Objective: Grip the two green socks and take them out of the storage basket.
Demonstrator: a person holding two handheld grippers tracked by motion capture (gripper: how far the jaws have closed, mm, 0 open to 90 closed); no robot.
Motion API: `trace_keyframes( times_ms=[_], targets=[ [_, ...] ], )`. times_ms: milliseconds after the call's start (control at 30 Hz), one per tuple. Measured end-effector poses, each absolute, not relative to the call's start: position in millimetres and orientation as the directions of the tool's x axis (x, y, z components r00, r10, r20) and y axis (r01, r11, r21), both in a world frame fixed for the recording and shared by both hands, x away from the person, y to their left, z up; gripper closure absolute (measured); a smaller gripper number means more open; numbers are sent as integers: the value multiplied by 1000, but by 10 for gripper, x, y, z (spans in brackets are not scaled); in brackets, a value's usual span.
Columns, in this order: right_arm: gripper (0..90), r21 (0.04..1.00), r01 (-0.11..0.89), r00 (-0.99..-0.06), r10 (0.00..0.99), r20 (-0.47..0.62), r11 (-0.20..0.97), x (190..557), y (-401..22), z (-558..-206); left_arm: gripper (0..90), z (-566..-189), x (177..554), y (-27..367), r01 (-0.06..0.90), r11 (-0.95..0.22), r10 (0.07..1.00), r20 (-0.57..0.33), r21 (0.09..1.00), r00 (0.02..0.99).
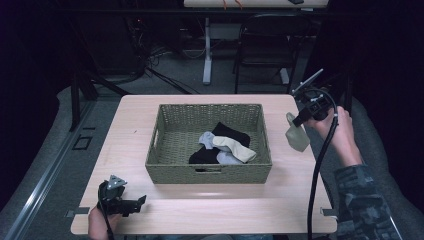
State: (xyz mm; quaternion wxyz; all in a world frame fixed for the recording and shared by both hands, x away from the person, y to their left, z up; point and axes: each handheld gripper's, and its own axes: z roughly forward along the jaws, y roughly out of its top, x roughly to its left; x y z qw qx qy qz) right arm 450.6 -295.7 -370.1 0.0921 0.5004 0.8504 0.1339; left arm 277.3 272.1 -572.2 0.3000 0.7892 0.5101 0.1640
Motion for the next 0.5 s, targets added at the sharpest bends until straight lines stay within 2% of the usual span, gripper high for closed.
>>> trace_keyframes(
  times_ms=[500],
  targets=[
    [858,219,892,-425,897,119,394,4682,-3040,-4776,1,-5723,2773,2720,707,-301,903,-47,639,427]
  ],
)
